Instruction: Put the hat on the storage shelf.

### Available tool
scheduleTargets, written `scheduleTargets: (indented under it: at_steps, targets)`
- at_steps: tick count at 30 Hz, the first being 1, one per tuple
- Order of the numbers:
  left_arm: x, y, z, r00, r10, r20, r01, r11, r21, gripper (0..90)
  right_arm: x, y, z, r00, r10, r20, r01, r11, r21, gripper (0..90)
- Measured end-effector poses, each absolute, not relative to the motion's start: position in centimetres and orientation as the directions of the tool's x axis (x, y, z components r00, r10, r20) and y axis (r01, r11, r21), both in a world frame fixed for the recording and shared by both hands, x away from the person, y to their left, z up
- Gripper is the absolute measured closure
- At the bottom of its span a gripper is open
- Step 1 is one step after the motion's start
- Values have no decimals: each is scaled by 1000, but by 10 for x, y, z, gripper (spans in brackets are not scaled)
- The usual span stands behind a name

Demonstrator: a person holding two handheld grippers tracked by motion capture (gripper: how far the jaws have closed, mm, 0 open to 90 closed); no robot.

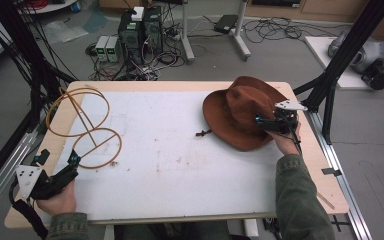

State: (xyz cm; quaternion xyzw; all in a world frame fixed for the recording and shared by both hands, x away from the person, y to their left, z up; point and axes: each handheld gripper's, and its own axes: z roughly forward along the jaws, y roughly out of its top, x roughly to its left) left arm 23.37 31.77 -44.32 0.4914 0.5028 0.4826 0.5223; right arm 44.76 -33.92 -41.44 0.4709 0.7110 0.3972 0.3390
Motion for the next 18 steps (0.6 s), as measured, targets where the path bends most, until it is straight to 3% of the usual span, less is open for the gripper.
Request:
scheduleTargets:
  at_steps: [9,12,15,16,17,18]
  targets:
    - [236,314,-444,43,998,-46,-3,46,999,152,456,-337,-423,-346,936,-70,404,216,889,91]
    - [236,314,-444,45,998,-44,-1,44,999,152,455,-334,-422,-368,925,-97,391,249,886,215]
    - [236,314,-444,47,998,-42,1,42,999,152,454,-330,-422,-377,919,-118,383,270,883,406]
    - [236,314,-444,46,998,-42,2,42,999,152,454,-330,-422,-377,919,-118,383,270,883,406]
    - [236,314,-444,47,998,-42,2,42,999,152,453,-329,-421,-393,913,-111,379,270,885,574]
    - [236,314,-444,47,998,-43,1,43,999,152,453,-329,-421,-403,908,-112,379,277,883,655]
